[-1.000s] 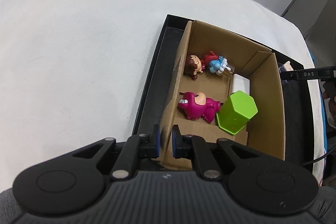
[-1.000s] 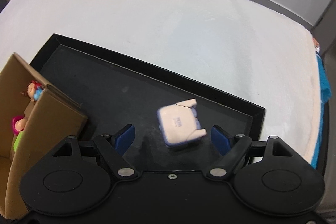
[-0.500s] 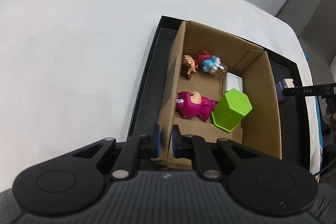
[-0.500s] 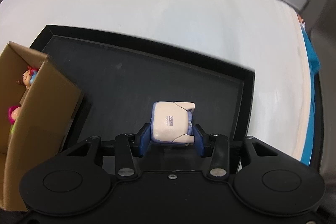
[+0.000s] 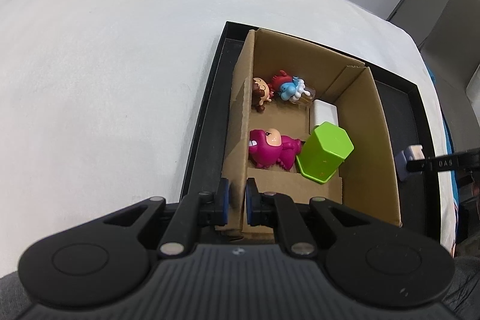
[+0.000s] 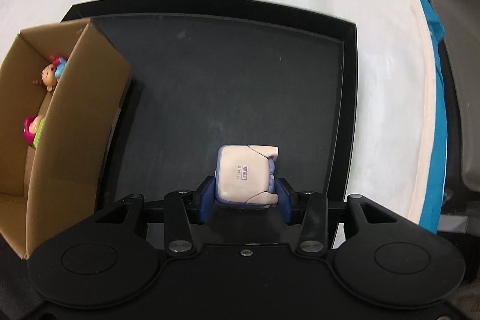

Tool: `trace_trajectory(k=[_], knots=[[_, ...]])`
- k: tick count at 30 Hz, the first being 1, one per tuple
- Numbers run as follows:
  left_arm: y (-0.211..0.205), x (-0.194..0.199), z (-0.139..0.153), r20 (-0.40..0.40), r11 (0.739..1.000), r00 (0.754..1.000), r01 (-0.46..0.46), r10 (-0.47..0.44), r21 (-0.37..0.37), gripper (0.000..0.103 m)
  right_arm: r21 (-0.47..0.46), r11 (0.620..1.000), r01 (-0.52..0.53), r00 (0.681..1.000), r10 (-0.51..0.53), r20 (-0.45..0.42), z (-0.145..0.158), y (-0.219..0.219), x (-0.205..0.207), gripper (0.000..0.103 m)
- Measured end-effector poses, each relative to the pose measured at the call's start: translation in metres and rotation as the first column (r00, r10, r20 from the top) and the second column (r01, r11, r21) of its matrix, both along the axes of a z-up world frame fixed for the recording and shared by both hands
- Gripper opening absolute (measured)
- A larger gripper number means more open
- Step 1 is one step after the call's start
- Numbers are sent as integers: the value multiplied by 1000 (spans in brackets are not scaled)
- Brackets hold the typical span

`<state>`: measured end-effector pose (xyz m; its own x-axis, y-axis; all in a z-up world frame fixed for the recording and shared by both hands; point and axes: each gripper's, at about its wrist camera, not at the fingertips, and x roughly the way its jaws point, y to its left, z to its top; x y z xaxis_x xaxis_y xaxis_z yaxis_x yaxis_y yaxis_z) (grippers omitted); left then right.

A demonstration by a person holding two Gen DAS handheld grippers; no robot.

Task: Organize rigid objects
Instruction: 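Lift the cube charger and carry it toward the cardboard box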

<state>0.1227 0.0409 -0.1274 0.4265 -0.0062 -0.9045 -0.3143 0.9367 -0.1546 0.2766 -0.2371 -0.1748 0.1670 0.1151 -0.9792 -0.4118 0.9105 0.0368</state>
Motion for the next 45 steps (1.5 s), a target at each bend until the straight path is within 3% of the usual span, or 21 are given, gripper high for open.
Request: trace_trajectory(k=[15, 21, 26, 30, 32, 45], knots=[[1, -2, 1, 8, 1000, 1000, 22, -22, -18, 10, -37, 999, -5, 990, -1, -142, -10, -2, -40, 43], [2, -2, 1, 10, 999, 1000, 22, -22, -26, 10, -57, 998, 32, 992, -39, -118, -19, 0, -46, 46], [1, -1, 1, 4, 999, 999, 33, -32, -14, 10, -94, 993, 65, 997, -70, -46, -22, 7, -51, 57], [2, 0, 0, -1, 999, 999, 32, -32, -23, 10, -79, 992, 95, 994, -98, -44, -25, 8, -49, 55], [1, 1, 0, -1, 999, 999, 34, -34, -19, 10, -73, 992, 106, 992, -111, -58, -28, 6, -50, 44], [-7, 0, 1, -8, 997, 997, 76, -76, 23, 9, 14, 986, 168, 986, -168, 16, 4, -4, -59, 43]])
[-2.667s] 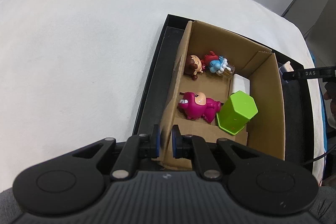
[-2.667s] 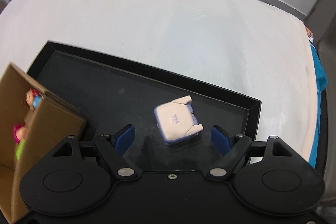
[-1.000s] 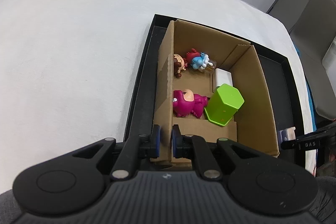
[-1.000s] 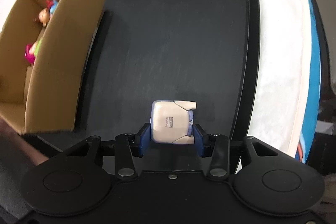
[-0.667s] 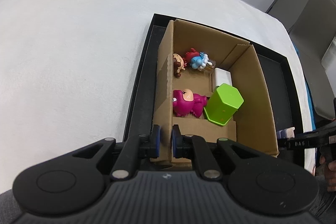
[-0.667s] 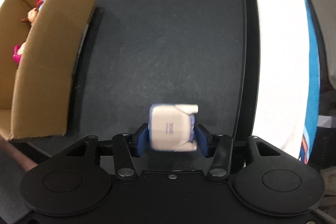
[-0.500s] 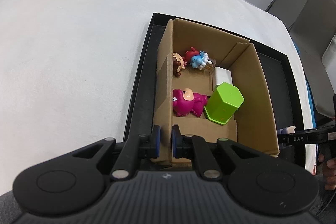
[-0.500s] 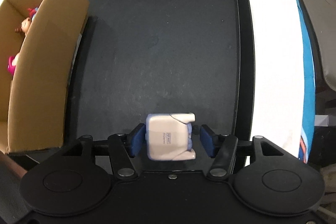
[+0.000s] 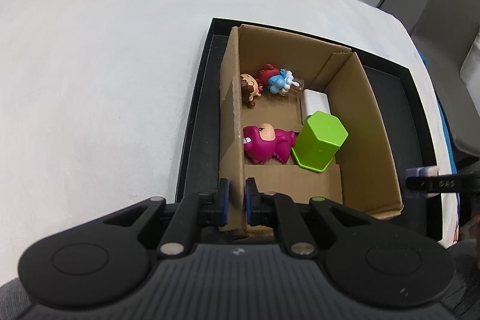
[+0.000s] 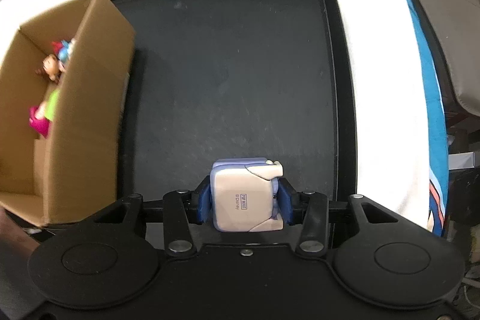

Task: Organize rigid objects
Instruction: 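Lift the cube charger and carry it toward the cardboard box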

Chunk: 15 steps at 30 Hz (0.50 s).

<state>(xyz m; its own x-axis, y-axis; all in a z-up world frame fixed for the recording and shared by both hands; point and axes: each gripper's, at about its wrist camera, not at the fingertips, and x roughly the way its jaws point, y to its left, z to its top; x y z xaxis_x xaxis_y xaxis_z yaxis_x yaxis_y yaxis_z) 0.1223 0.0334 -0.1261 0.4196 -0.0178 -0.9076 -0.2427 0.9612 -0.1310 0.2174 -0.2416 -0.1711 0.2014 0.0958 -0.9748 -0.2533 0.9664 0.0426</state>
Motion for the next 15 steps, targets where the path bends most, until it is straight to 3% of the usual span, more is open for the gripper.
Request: trace_trajectory(k=[15], knots=[[-2, -3, 6, 9, 1000, 1000, -13, 13, 6, 7, 92, 996, 17, 995, -26, 99, 50, 2, -13, 43]])
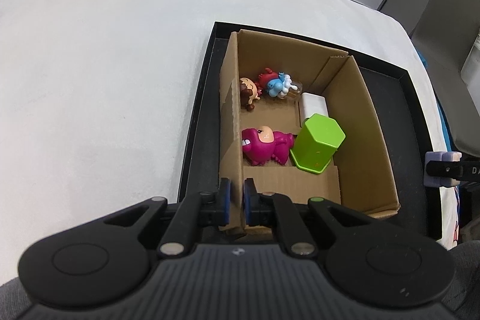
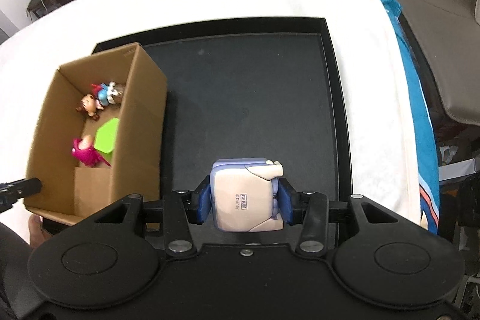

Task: Organize rigid objects
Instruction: 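Lift the cube charger and carry it toward the cardboard box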

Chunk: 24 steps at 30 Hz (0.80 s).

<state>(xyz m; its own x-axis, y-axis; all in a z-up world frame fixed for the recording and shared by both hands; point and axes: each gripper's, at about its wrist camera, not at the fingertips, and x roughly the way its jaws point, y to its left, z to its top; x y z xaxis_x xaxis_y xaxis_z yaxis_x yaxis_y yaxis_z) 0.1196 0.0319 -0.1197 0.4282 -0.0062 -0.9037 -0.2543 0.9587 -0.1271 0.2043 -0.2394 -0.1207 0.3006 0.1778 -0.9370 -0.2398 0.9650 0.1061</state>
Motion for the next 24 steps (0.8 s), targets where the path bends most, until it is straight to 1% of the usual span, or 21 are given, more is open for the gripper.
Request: trace_trajectory(k=[7, 14, 24], knots=[[2, -2, 1, 7, 1000, 1000, -2, 2, -7, 7, 19, 1000, 0, 999, 0, 40, 22, 3, -2, 43], [8, -3, 1, 12, 999, 1000, -9, 10, -32, 7, 40, 999, 0, 997, -3, 79, 44, 11, -2, 43], [16, -5, 0, 23, 997, 1000, -17, 19, -74, 7, 67, 998, 1, 996, -7, 91, 56, 31, -4, 43]])
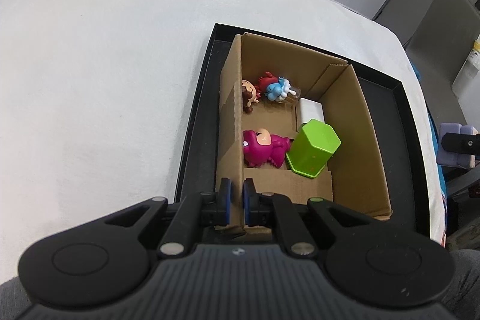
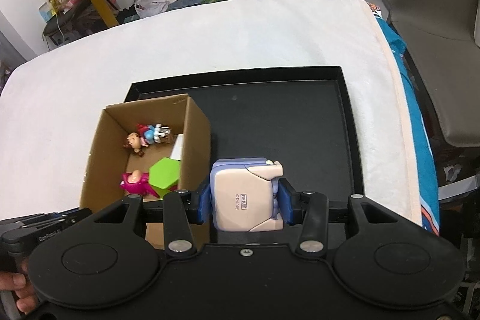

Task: Organize rigid objects
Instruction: 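Lift the cube charger and carry it toward the cardboard box, then lower the cube charger into the box and open the right gripper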

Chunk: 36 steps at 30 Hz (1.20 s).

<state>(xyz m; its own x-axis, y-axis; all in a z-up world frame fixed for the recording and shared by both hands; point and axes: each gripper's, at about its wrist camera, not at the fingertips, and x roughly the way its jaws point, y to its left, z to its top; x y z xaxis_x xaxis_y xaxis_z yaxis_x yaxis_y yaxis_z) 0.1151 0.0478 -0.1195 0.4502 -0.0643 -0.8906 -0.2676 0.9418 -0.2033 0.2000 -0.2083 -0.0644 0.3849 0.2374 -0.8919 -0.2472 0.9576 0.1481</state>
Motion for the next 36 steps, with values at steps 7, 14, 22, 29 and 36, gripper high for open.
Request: trace_trajectory(k=[7, 14, 22, 29, 36], knots=[[3, -2, 0, 4, 1000, 1000, 5, -5, -10, 7, 42, 999, -9, 1000, 10, -5, 9, 22, 3, 43], [4, -2, 0, 6, 1000, 1000, 11, -11, -17, 7, 53, 998, -22, 1000, 22, -8, 12, 44, 6, 44], [11, -2, -1, 15, 999, 1000, 0, 1, -46, 8, 66, 996, -63, 998, 64, -12, 13, 71, 8, 44], [15, -3, -2, 21, 997, 1000, -1, 2, -74, 8, 81, 992, -100, 994, 102, -24, 7, 100, 11, 44], [19, -5, -2, 25, 996, 1000, 6, -3, -86, 8, 71, 992, -101, 993, 104, -47, -9, 126, 19, 44]])
